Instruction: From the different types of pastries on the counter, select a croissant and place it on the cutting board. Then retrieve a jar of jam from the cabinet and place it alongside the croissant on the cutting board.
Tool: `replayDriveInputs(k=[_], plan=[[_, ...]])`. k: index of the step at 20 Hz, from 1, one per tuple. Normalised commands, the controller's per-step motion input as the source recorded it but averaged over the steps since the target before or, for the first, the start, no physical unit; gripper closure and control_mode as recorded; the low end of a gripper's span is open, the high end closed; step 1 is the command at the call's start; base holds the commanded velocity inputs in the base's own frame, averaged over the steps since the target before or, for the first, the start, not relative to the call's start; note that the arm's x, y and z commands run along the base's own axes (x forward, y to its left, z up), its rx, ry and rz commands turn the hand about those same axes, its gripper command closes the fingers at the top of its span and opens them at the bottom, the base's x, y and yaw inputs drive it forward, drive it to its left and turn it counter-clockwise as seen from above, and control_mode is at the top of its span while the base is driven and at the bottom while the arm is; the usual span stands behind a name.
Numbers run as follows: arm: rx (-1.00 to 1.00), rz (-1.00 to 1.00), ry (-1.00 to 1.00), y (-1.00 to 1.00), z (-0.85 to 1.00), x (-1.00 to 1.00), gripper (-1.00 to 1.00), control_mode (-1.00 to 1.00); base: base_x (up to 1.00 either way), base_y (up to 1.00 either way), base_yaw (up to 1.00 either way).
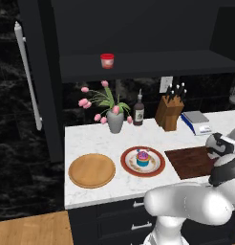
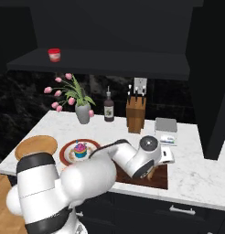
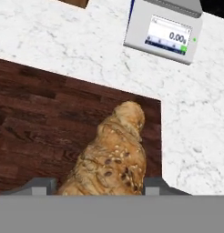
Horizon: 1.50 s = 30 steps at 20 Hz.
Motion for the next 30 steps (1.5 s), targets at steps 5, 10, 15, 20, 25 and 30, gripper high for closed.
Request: replayDriveInputs(k=[5,10,15,20,25,30], plan=[[-0.01,0.02,0.05,-0.03,-0.05,0.04,-1.0,-1.0,0.0,0.0,0.0],[0.13,0.0,-0.04,0.0,0.11,0.21,-1.0,-1.0,0.0,0.0,0.0],[0.16,0.0,-0.13,0.0,0.01,0.2,-1.0,-1.0,0.0,0.0,0.0],[0.14,0.0,-0.08,0.04,0.63,0.07,-1.0,-1.0,0.0,0.0,0.0],[-0.05,-0.15,-0.02,0.72,1.0,-0.08,-1.0,-1.0,0.0,0.0,0.0],[-0.11,-0.27,-0.01,0.55,1.0,-0.35,-1.0,-1.0,0.0,0.0,0.0]])
